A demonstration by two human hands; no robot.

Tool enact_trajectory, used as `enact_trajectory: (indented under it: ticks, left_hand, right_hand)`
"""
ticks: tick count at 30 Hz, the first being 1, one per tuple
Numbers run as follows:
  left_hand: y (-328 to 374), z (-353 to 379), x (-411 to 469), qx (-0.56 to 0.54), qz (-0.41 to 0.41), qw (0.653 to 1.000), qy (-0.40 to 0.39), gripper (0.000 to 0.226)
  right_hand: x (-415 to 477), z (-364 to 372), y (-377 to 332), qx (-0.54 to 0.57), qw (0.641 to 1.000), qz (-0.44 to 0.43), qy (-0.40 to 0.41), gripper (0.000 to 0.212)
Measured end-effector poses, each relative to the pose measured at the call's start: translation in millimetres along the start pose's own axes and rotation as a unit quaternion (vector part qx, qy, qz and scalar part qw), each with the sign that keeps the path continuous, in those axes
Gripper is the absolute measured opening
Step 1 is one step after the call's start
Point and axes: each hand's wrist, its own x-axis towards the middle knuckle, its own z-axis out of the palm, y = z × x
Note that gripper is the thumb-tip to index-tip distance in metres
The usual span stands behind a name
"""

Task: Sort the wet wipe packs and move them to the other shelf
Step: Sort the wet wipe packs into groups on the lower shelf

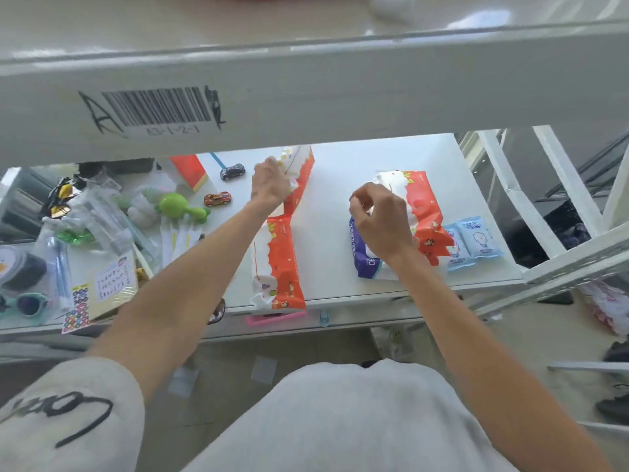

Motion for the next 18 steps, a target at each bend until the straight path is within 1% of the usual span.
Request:
enact_trajectory:
  ticks: [1,2,3,4,5,6,8,9,10,12,13,14,15,17,18]
  left_hand:
    - [-2.1,-3.1,-11.1,-0.068,-0.043,0.997,0.001,0.023]
    - [-6.7,-3.2,-25.3,-0.143,-0.088,0.986,-0.007,0.02]
    - [-11.2,-3.3,-42.8,-0.22,-0.123,0.968,-0.018,0.017]
    - [-16.2,-0.9,-61.4,-0.287,-0.14,0.947,-0.03,0.017]
    - [-19.3,0.4,-83.2,-0.335,-0.143,0.93,-0.043,0.016]
    - [-21.5,1.6,-106.2,-0.37,-0.136,0.917,-0.057,0.016]
    - [-24.9,3.8,-145.8,-0.4,-0.116,0.905,-0.083,0.022]
    - [-26.5,3.6,-161.8,-0.396,-0.108,0.907,-0.093,0.024]
    - [-30.0,4.6,-173.5,-0.379,-0.105,0.915,-0.088,0.026]
    - [-41.8,5.8,-188.1,-0.314,-0.128,0.94,-0.028,0.033]
    - [-48.9,5.0,-192.0,-0.284,-0.148,0.947,0.003,0.039]
    - [-56.2,6.0,-194.0,-0.266,-0.167,0.949,0.015,0.044]
    - [-60.6,5.8,-195.6,-0.264,-0.183,0.947,0.006,0.048]
    - [-65.3,5.5,-194.3,-0.29,-0.197,0.936,-0.034,0.048]
    - [-67.0,5.5,-191.4,-0.3,-0.204,0.931,-0.048,0.047]
  right_hand:
    - [4.7,5.9,-3.0,0.013,0.998,0.054,-0.044,0.018]
    - [8.8,11.9,-5.4,0.037,0.989,0.113,-0.083,0.027]
    - [11.8,17.9,-7.7,0.084,0.975,0.172,-0.113,0.042]
    - [14.3,24.9,-7.0,0.148,0.953,0.228,-0.138,0.056]
    - [13.7,30.1,-7.1,0.207,0.924,0.278,-0.161,0.064]
    - [10.9,34.7,-6.9,0.253,0.898,0.31,-0.182,0.064]
    - [1.7,45.6,-2.3,0.296,0.872,0.325,-0.217,0.05]
    - [-4.2,51.0,-0.1,0.31,0.864,0.33,-0.219,0.042]
    - [-8.8,58.2,5.1,0.327,0.858,0.337,-0.21,0.036]
    - [-18.9,67.0,7.4,0.325,0.857,0.343,-0.206,0.029]
    - [-22.9,71.3,7.1,0.311,0.862,0.34,-0.211,0.031]
    - [-27.2,76.8,6.2,0.304,0.866,0.334,-0.214,0.035]
    - [-31.0,81.1,3.0,0.3,0.868,0.326,-0.223,0.04]
    - [-37.3,100.4,-1.8,0.279,0.882,0.286,-0.248,0.047]
    - [-40.2,112.2,-4.1,0.25,0.894,0.265,-0.262,0.056]
